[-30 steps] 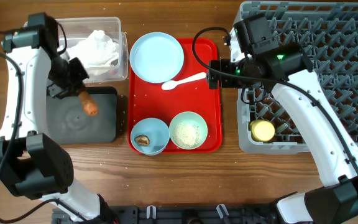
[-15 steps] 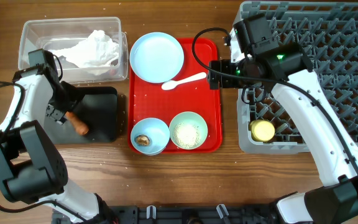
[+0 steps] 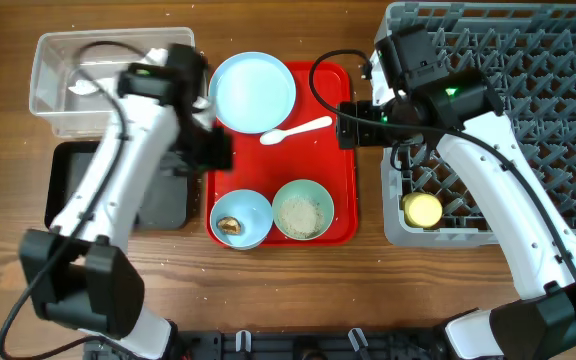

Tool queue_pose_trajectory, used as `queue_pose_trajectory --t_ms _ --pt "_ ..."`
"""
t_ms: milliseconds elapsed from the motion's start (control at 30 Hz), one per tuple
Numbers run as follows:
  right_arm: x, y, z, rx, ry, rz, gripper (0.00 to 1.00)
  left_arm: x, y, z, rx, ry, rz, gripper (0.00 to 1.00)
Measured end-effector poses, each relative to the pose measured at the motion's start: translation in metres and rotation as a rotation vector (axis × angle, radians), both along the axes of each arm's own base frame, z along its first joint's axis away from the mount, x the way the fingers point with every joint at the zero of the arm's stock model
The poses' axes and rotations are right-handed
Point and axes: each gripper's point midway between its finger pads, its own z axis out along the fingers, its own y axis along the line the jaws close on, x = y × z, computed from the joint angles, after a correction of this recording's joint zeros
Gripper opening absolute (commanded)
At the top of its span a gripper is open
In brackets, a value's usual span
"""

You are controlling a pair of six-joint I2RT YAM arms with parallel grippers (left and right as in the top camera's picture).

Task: Sort waste into correct bins and load items into the dishwasher rack
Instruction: 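Move the carrot onto the black tray and release it, then grasp the small blue bowl and tip its food onto the black tray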

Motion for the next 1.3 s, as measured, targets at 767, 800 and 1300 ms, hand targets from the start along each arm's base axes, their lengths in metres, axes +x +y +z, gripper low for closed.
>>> queue_pose_trajectory --t_ms 767,800,1300 --pt "-0.007 -0.003 -0.003 -0.014 0.029 -0.001 0.95 -0.067 -0.074 -0.091 0.073 -0.004 -0.573 0.27" --pt "-0.007 -0.003 -0.003 -0.014 0.029 -0.001 0.95 -0.069 -0.073 -0.093 0.074 0.000 -0.574 0.27" --pt "-0.008 -0.004 -0.004 -0.017 0.037 -0.001 0.94 -0.060 -0.073 -0.107 0.090 -0.057 -0.573 0.04"
